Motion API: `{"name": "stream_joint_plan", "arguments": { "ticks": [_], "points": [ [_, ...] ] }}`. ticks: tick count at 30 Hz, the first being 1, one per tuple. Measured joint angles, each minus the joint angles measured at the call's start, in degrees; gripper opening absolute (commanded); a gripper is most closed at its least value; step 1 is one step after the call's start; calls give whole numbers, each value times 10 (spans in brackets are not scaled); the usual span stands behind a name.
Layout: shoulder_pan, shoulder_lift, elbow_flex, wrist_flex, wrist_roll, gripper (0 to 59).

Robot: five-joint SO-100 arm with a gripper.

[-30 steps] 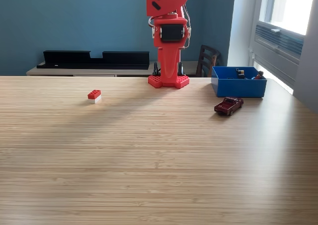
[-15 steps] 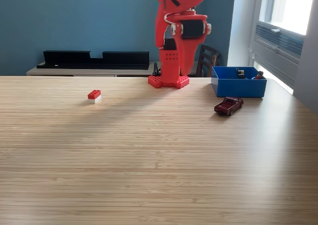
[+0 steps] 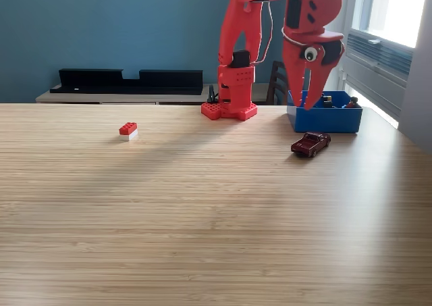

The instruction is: Grasp a lego block and put it in the bin.

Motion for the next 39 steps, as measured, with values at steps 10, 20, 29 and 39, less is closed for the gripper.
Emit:
{"name": "stream_joint_plan", "arguments": {
  "ticks": [10,20,29,39],
  "points": [
    [-24,92,161,-95,-98,291],
    [-49,205,323,-187,-139,313],
    [-67,207,420,-297,-130,311],
    [-67,207,490,-388,-108,306]
  ]
}}
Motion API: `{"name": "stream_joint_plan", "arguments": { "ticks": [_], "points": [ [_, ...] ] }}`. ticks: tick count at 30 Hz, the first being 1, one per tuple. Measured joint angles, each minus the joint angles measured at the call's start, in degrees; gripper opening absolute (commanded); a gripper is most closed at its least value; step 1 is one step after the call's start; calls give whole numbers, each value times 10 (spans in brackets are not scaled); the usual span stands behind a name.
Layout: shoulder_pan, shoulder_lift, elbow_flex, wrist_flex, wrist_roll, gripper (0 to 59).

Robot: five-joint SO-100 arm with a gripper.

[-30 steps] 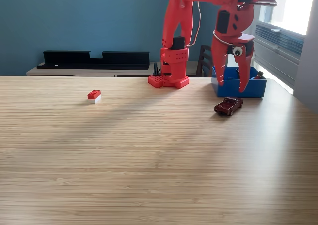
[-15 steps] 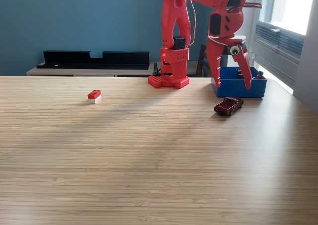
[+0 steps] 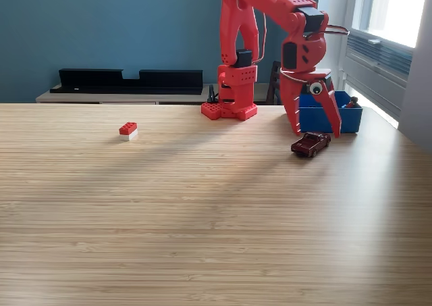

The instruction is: Grasp a lego block and put it in the bin.

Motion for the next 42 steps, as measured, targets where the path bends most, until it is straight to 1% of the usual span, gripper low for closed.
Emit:
{"name": "stream_joint_plan", "arguments": {
  "ticks": [4,7,10,12,13,14,15,16,17,18,21,25,27,31,38,40,42],
  "points": [
    [1,-6,6,-12,10,295],
    [1,-46,4,-12,18,289],
    [1,-96,-29,4,23,286],
    [1,-121,-59,24,25,266],
    [1,-134,-74,31,23,238],
    [1,-143,-89,34,25,193],
    [0,-154,-103,41,29,138],
    [-3,-164,-117,48,33,70],
    [-5,-173,-133,52,38,20],
    [-6,-183,-146,55,44,1],
    [-4,-204,-178,69,66,1],
    [-3,-221,-208,71,92,1],
    [-3,-228,-228,95,105,1],
    [1,-235,-299,178,123,1],
    [0,-235,-524,334,127,0],
    [-5,-235,-588,371,127,0],
    [-24,-235,-635,396,128,0]
  ]
}}
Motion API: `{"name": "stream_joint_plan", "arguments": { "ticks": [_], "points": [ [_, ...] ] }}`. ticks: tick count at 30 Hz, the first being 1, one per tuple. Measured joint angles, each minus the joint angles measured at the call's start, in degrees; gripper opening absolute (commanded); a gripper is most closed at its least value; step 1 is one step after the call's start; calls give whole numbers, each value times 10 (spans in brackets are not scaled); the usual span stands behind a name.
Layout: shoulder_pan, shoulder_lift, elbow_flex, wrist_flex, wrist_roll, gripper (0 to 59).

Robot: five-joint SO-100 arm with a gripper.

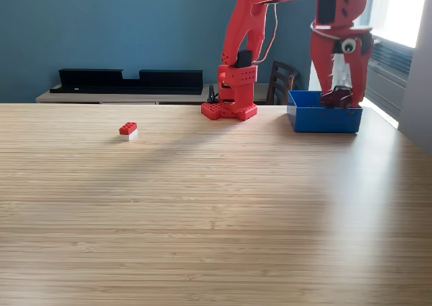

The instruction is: Grasp a lego block and put it in the bin.

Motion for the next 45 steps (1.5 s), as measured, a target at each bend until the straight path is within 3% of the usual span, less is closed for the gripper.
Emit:
{"name": "stream_joint_plan", "arguments": {
  "ticks": [11,21,30,32,35,37,41,45],
  "points": [
    [-187,0,7,20,10,0],
    [-354,0,135,20,-21,0],
    [-414,0,222,23,-40,2],
    [-417,0,229,23,-44,91],
    [-417,0,229,23,-53,273],
    [-417,0,229,23,-59,324],
    [-417,0,229,24,-63,338],
    [-411,0,215,25,-71,301]
  ]
}}
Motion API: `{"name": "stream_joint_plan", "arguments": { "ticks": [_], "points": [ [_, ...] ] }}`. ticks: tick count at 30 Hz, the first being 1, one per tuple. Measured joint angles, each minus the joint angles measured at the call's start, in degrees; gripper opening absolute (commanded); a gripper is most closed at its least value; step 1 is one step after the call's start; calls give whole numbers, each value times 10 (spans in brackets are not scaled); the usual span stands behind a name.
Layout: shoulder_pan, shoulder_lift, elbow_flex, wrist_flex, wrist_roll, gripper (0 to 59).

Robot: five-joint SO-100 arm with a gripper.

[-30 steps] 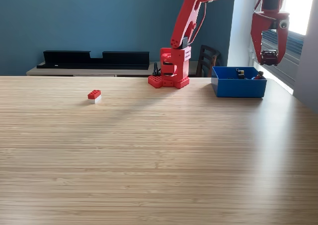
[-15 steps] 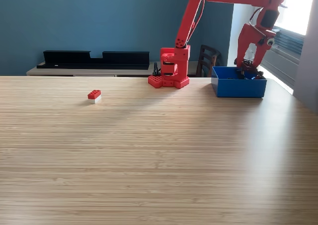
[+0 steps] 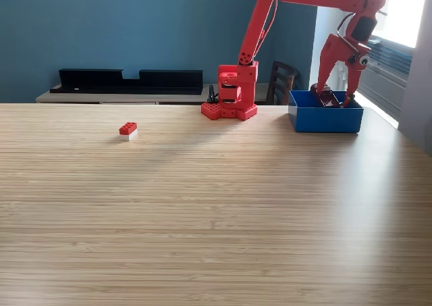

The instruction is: Grasp a lego block and put it in the bin.

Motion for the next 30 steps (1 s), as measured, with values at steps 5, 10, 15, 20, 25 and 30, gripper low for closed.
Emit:
{"name": "stream_joint_plan", "arguments": {
  "ticks": [5,10,15,20,25,30],
  "points": [
    [49,0,-69,0,10,198],
    [141,0,-163,0,36,88],
    [262,0,-221,0,69,1],
    [374,0,-221,0,103,1],
    [522,0,-212,0,166,1],
    [677,0,-184,0,215,1]
  ]
}}
